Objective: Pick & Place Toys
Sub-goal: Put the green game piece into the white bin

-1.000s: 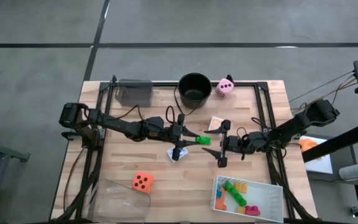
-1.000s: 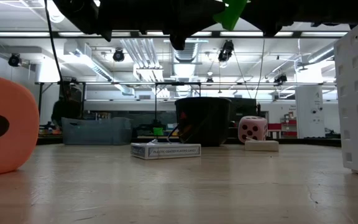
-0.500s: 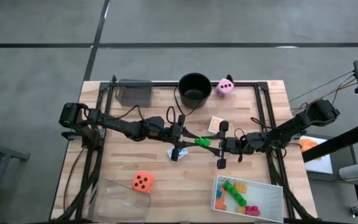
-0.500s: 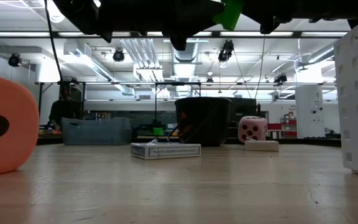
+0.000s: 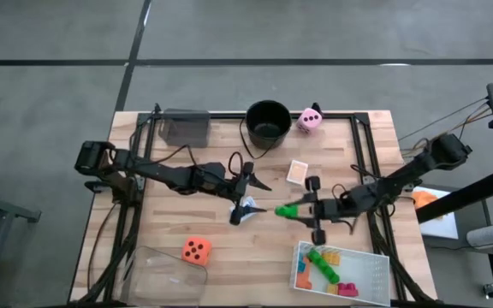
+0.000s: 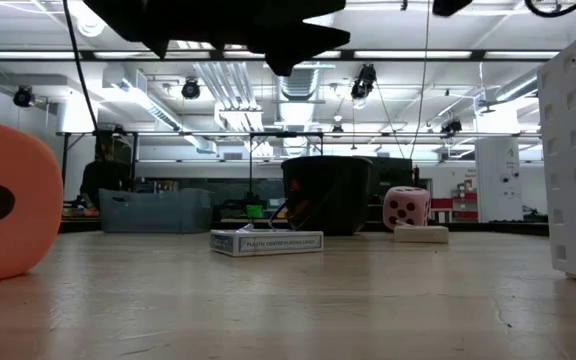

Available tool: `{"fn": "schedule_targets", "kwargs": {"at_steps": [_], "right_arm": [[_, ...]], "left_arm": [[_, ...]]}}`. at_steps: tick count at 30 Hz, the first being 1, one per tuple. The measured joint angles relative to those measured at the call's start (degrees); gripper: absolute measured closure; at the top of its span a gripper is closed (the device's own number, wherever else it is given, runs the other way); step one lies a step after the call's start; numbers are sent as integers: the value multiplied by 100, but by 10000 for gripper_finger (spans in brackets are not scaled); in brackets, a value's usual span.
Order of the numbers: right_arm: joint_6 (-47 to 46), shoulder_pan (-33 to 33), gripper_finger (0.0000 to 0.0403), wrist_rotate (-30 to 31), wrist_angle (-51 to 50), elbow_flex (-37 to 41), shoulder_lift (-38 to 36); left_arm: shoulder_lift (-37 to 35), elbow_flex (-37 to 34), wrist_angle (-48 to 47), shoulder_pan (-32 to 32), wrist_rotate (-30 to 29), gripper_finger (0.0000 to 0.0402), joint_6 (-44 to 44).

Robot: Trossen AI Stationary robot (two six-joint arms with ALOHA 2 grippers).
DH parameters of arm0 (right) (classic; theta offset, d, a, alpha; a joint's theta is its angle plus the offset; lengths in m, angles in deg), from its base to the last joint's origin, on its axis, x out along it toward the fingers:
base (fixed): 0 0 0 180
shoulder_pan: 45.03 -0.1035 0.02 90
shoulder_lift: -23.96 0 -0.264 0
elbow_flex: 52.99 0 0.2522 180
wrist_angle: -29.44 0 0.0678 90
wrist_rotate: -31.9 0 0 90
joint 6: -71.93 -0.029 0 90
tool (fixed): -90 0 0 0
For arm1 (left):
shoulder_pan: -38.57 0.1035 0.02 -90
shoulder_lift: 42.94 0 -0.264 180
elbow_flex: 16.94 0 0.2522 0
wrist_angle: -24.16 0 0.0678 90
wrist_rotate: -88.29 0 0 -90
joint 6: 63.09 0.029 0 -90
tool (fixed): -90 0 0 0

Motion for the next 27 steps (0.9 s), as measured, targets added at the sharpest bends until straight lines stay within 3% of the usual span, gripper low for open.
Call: {"fn": "schedule_targets", "kwargs": {"at_steps": [5,12,20,23,27], "right_arm": [[-369,-471,277,-505,-940,-6,-377],[-2216,-1119,277,-511,-3819,-793,-539],[-4405,-1666,277,-517,-7795,-2591,341],[-4979,-1791,277,-710,-8532,-2976,799],[-5338,-1900,277,-1106,-8717,-3217,1337]], "left_arm": [[-40,-2,-663,-66,2,86,-6],[-40,-7,-1293,-76,-55,85,-20],[-40,-9,-1634,-75,-59,84,-14],[-40,-9,-1769,-76,-67,84,-17],[-40,-9,-1820,-73,-81,84,-18]]}}
